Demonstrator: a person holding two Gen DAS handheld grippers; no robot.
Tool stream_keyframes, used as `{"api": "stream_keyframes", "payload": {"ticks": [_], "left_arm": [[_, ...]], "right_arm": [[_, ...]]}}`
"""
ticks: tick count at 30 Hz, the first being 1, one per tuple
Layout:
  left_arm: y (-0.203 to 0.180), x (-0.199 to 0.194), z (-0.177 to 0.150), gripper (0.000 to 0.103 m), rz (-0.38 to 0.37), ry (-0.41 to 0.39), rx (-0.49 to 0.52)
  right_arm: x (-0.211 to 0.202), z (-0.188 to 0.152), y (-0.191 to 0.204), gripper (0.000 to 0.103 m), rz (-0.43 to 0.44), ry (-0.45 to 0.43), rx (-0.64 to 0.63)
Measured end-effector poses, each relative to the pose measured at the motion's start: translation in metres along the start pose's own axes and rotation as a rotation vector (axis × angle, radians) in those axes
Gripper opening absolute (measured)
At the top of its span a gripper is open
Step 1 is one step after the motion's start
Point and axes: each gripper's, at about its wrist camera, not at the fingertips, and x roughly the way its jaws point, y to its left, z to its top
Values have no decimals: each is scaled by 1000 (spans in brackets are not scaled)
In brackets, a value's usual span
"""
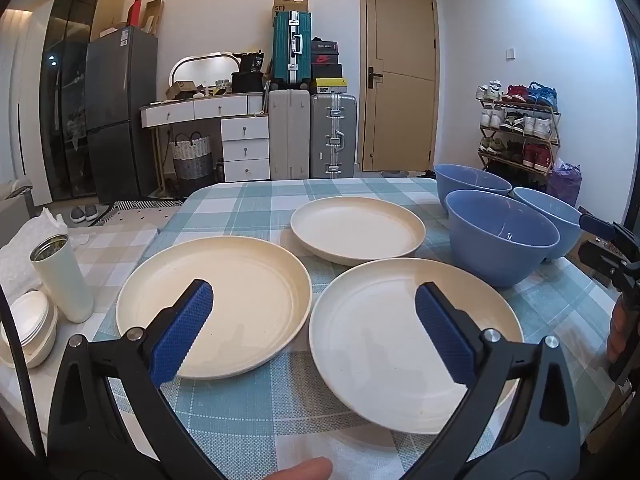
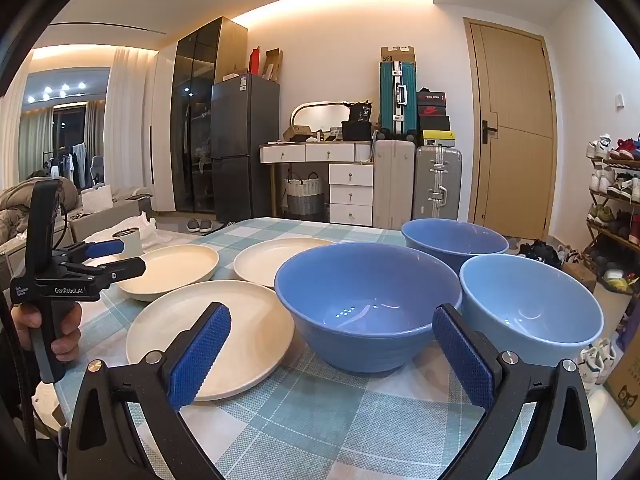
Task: Organize plates and bowls
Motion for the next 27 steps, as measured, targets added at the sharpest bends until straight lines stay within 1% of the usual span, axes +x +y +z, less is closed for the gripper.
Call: {"api": "stream_keyframes", "payload": {"ticks": [27], "left_arm": [[0,0,0,101,-2,11,-5]], "right_arm": [[0,0,0,103,0,0,-1]]}}
